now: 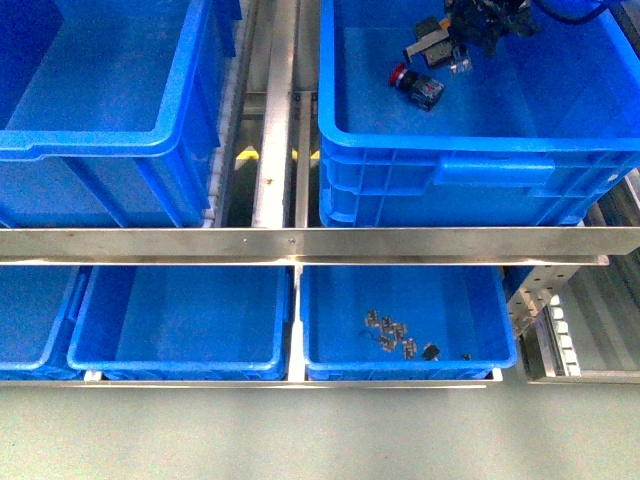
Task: Pick red and yellow buttons and place in box
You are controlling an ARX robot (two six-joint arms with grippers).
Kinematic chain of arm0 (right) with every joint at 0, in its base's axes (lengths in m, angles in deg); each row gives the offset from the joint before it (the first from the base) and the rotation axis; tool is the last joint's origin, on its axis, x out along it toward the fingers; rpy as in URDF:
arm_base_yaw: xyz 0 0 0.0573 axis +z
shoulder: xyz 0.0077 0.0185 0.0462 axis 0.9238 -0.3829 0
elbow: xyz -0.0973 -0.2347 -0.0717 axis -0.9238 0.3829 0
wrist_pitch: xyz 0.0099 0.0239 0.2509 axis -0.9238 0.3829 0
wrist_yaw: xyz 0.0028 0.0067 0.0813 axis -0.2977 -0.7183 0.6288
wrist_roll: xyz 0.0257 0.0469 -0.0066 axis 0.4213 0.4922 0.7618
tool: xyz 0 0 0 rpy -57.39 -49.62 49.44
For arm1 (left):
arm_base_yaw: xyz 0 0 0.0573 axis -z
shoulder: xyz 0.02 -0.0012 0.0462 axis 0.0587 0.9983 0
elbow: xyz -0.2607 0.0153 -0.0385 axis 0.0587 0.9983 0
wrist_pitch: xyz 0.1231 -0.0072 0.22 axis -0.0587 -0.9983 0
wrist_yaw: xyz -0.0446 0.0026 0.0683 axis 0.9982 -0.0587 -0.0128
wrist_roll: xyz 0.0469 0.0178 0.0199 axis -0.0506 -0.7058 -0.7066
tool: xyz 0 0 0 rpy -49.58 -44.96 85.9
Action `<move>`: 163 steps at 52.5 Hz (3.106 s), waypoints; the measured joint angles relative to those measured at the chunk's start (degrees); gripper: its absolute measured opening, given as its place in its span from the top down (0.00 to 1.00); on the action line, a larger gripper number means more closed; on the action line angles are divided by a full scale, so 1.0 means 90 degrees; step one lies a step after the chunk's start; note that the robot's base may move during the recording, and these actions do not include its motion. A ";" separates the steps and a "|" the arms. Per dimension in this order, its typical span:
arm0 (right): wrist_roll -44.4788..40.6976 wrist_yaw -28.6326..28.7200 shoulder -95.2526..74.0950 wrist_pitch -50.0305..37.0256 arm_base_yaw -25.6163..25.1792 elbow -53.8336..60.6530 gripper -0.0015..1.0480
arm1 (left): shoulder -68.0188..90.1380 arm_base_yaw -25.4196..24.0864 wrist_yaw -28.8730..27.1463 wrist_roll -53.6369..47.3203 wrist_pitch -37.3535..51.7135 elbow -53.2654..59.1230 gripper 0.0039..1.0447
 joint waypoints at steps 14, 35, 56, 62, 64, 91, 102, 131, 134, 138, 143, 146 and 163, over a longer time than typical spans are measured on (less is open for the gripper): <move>0.0032 0.0539 0.0522 -0.0799 -0.0075 0.0831 0.08 | 0.0000 0.0000 0.0000 0.0000 0.0000 0.0000 0.07; 0.0058 0.1564 0.5265 -0.3657 -0.0357 0.8004 0.06 | 0.0000 0.0000 0.0000 0.0000 0.0000 0.0000 0.07; 0.1154 0.2256 0.8981 -0.3995 -0.0529 1.2291 0.06 | 0.0000 0.0000 0.0000 0.0000 0.0000 0.0000 0.07; 0.2152 0.1984 1.0421 -0.3351 -0.0515 1.3245 0.06 | 0.0000 0.0000 0.0000 0.0000 0.0000 0.0000 0.07; 0.2336 0.1972 1.0620 -0.3291 -0.0510 1.3401 0.06 | 0.0000 0.0000 0.0000 -0.0002 0.0000 0.0000 0.07; 0.2232 0.2045 1.2218 -0.8170 -0.0403 1.6798 0.95 | 0.0000 0.0002 0.0000 0.0000 0.0000 0.0000 0.07; 0.2215 0.2047 1.3109 -0.7822 -0.0401 1.7335 0.96 | 0.0000 0.0000 0.0000 0.0000 0.0000 0.0000 0.07; 0.2215 0.2047 1.5183 -0.6574 -0.0401 1.8030 0.96 | 0.0000 0.0002 0.0000 0.0000 0.0000 0.0000 0.07; 0.2215 0.2047 1.5446 -0.6336 -0.0401 1.8032 0.96 | 0.0000 0.0002 0.0000 0.0000 0.0000 0.0000 0.07; 0.2212 0.2047 1.5718 -0.6074 -0.0401 1.8032 0.96 | 0.0000 0.0002 -0.0002 0.0000 0.0000 0.0000 0.07; 0.2215 0.2047 1.6094 -0.5724 -0.0401 1.8034 0.96 | 0.0000 0.0000 0.0000 0.0000 0.0000 0.0000 0.07; 0.2212 0.2047 1.6310 -0.5530 -0.0401 1.8034 0.96 | 0.0000 0.0002 0.0000 0.0000 0.0000 0.0000 0.07; 0.2215 0.2047 1.7189 -0.4675 -0.0401 1.8034 0.96 | 0.0000 0.0002 0.0000 0.0000 0.0000 0.0000 0.07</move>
